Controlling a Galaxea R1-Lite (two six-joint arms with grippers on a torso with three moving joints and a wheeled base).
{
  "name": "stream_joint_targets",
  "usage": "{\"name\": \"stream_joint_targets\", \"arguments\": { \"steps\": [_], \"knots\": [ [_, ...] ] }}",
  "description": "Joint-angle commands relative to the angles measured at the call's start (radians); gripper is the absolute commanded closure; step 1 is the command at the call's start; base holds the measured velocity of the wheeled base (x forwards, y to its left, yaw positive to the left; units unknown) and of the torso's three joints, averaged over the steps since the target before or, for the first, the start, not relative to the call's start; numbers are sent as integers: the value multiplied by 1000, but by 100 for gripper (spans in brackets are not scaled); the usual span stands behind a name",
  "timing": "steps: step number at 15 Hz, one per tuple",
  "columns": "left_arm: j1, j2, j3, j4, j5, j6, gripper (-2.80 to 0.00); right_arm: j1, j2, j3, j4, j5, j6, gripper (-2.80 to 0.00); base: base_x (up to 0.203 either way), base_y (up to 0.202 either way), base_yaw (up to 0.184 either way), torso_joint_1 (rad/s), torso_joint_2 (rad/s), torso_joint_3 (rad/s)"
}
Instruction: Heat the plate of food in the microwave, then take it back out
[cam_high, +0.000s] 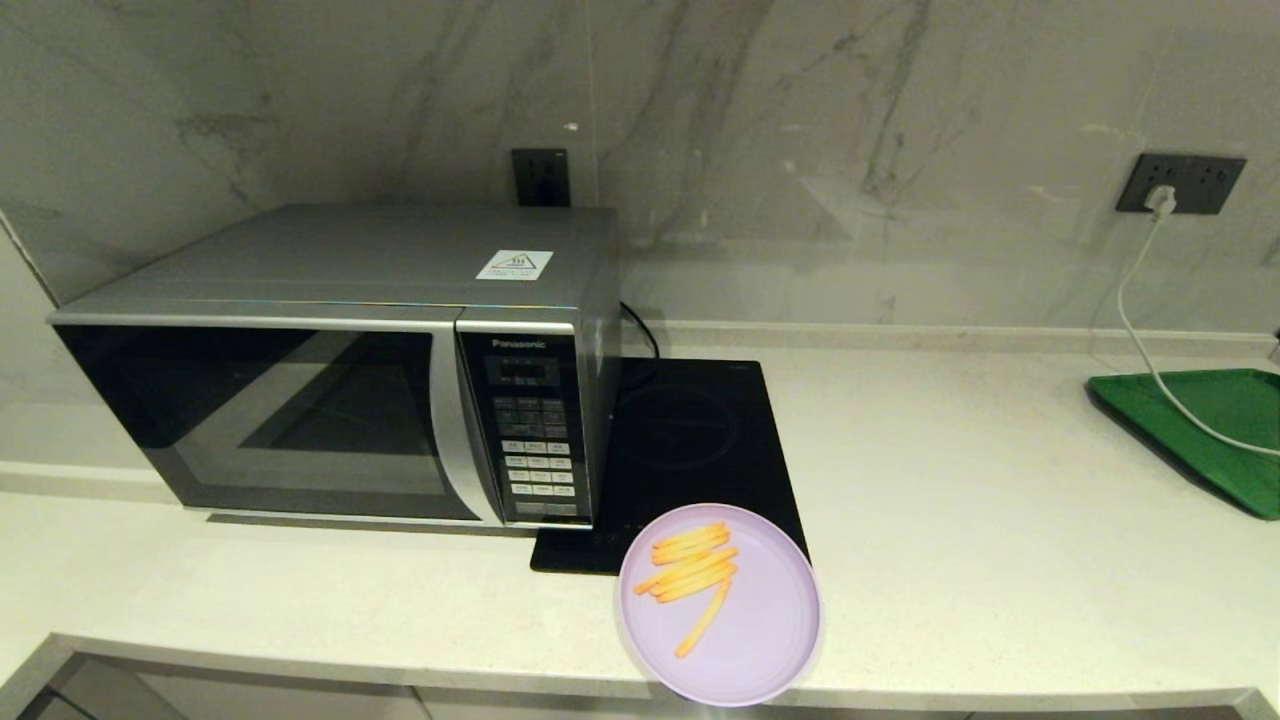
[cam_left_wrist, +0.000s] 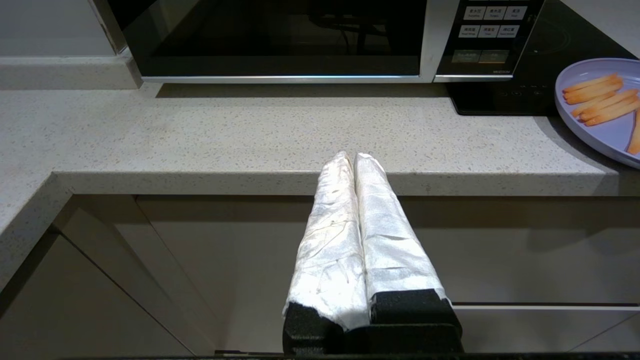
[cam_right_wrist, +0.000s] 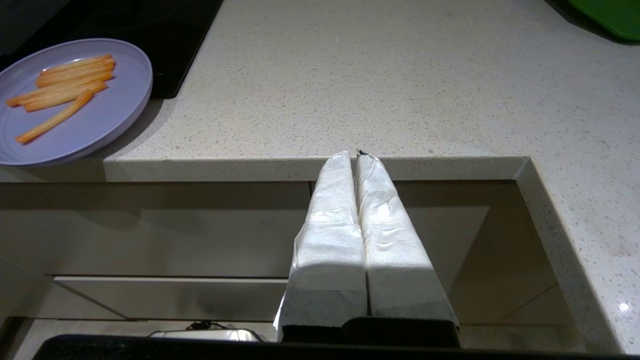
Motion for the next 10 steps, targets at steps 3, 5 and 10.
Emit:
{"name": "stream_joint_targets", "arguments": {
  "steps": [3,5,10],
  "knots": [
    [0,-1,0,0,0,-1,0,0,0,-1,1,-1,0,0,0,0,0,0,0,0],
    [0,-1,0,0,0,-1,0,0,0,-1,4,-2,0,0,0,0,0,0,0,0],
    [0,-1,0,0,0,-1,0,0,0,-1,3,-1,2,0,0,0,0,0,0,0]
  ]
}}
